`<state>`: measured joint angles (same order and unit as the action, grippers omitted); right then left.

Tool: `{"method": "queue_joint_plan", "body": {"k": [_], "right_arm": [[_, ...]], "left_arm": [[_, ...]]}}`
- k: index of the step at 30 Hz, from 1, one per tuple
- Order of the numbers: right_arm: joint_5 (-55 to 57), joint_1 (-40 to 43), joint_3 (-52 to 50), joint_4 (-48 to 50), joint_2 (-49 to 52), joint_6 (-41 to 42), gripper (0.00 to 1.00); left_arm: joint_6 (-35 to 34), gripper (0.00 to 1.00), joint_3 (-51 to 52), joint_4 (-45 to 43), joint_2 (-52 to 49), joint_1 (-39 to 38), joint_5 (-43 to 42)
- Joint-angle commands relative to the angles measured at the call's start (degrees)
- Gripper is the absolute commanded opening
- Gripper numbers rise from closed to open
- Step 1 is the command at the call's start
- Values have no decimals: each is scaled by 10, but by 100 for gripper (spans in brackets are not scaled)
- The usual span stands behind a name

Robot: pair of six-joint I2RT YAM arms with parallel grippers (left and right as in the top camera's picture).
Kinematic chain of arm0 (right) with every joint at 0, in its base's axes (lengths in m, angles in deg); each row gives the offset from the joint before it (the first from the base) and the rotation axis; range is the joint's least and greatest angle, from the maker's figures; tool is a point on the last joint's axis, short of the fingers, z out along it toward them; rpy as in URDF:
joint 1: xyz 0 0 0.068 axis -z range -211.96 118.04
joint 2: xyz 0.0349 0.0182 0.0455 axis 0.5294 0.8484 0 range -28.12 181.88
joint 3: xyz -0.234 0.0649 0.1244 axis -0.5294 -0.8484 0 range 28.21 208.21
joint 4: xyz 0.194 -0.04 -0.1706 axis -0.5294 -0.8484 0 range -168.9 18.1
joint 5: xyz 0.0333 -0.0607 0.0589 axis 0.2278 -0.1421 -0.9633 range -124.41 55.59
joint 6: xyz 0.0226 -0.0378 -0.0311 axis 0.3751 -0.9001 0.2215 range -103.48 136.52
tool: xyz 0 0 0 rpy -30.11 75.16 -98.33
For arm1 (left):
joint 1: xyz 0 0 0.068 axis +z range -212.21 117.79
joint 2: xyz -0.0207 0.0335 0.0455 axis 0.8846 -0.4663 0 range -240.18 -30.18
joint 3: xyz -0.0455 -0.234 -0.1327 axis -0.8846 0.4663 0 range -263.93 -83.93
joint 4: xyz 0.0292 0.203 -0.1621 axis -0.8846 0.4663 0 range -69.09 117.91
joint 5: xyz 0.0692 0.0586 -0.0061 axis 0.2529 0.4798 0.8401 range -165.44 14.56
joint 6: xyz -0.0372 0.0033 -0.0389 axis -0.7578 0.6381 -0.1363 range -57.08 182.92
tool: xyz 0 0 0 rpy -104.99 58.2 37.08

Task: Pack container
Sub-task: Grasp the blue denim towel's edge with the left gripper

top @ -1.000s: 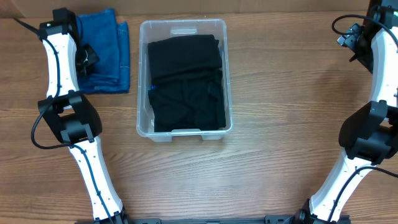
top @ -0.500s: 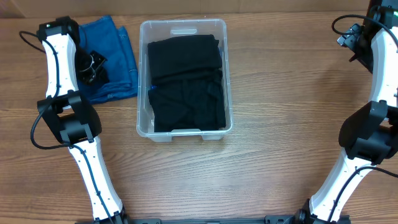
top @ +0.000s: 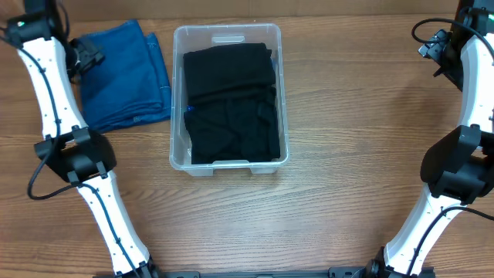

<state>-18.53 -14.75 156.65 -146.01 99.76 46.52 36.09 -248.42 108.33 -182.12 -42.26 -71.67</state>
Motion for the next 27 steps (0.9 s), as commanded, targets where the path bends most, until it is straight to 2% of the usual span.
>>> {"method": "queue_joint_plan", "body": {"k": [1, 3, 5, 7, 11, 23, 27], "right_arm": [[8, 2, 1, 3, -1, 3, 100], [8, 2, 1, 3, -1, 3, 100], [8, 2, 1, 3, -1, 3, 100], [8, 2, 1, 3, -1, 3, 100], [8, 2, 1, 3, -1, 3, 100], [8, 2, 1, 3, -1, 3, 100], [8, 2, 1, 3, -1, 3, 100]], "left_arm": [[67, 100, 54, -27, 2, 37, -54], [103, 100, 97, -58, 2, 54, -119], [130, 100, 126, -81, 2, 64, -140], [164, 100, 143, -97, 2, 72, -169], [250, 100, 160, -131, 2, 79, -280], [303, 100, 260, -206, 2, 83, -290], [311, 100, 264, -223, 1, 83, -341]]}}
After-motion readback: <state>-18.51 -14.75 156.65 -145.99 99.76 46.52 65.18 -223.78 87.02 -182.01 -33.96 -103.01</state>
